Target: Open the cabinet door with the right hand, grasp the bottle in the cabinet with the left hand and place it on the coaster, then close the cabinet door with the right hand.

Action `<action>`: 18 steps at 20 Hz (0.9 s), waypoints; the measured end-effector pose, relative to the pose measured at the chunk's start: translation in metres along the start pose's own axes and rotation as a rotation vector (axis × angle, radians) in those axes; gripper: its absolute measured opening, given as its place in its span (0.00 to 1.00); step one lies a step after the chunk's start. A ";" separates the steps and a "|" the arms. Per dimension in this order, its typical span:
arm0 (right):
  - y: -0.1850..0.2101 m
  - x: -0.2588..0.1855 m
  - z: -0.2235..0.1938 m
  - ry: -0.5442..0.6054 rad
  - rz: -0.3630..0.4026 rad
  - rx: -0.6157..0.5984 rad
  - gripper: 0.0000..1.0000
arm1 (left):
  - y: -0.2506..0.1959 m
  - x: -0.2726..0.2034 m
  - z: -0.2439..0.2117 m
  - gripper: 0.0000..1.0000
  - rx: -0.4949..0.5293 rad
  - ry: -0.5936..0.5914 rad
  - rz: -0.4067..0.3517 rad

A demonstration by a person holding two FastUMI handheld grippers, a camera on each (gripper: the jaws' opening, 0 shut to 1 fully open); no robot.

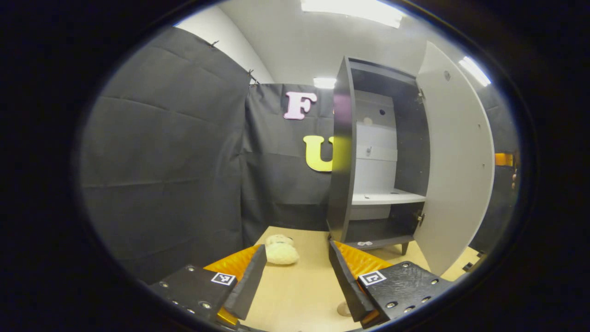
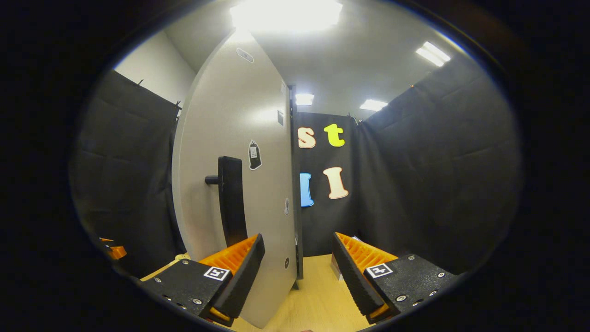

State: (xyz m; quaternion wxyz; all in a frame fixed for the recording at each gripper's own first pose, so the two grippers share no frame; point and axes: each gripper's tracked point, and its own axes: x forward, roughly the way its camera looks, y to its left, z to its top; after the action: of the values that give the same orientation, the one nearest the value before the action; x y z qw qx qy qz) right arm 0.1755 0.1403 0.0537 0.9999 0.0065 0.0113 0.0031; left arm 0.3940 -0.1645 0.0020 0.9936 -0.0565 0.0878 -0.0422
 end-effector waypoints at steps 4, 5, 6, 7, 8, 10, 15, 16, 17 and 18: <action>0.031 0.004 0.000 -0.002 0.044 -0.008 0.92 | 0.006 -0.001 0.002 0.85 0.002 -0.007 0.012; 0.038 0.006 -0.001 -0.002 0.055 -0.008 0.92 | 0.008 -0.001 0.002 0.85 0.003 -0.008 0.015; 0.044 0.008 -0.001 -0.003 0.066 -0.007 0.92 | 0.009 -0.001 0.002 0.85 0.005 -0.008 0.019; 0.051 0.011 -0.002 -0.003 0.076 -0.006 0.92 | 0.011 -0.002 0.003 0.84 0.005 -0.009 0.022; 0.056 0.014 -0.002 -0.003 0.085 -0.005 0.92 | 0.011 -0.002 0.003 0.84 0.004 -0.010 0.025; 0.070 0.019 -0.003 -0.003 0.103 -0.004 0.92 | 0.014 -0.003 0.003 0.81 0.007 -0.013 0.033; 0.107 0.038 -0.006 -0.007 0.164 0.009 0.93 | 0.021 -0.005 0.004 0.81 0.011 -0.014 0.050; 0.117 0.041 -0.006 -0.006 0.184 0.011 0.93 | 0.021 -0.006 0.004 0.82 0.011 -0.014 0.053; 0.126 0.044 -0.007 -0.005 0.200 0.008 0.94 | 0.022 -0.006 0.004 0.81 0.012 -0.015 0.056; 0.130 0.047 -0.007 -0.003 0.210 0.000 0.94 | 0.023 -0.007 0.004 0.84 0.012 -0.016 0.057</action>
State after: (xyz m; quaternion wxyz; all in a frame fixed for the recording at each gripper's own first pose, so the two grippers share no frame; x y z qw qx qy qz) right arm 0.2213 0.2709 0.0471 0.9941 0.0075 0.0089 0.1079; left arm 0.3900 -0.1408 0.0048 0.9954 -0.0482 0.0814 -0.0137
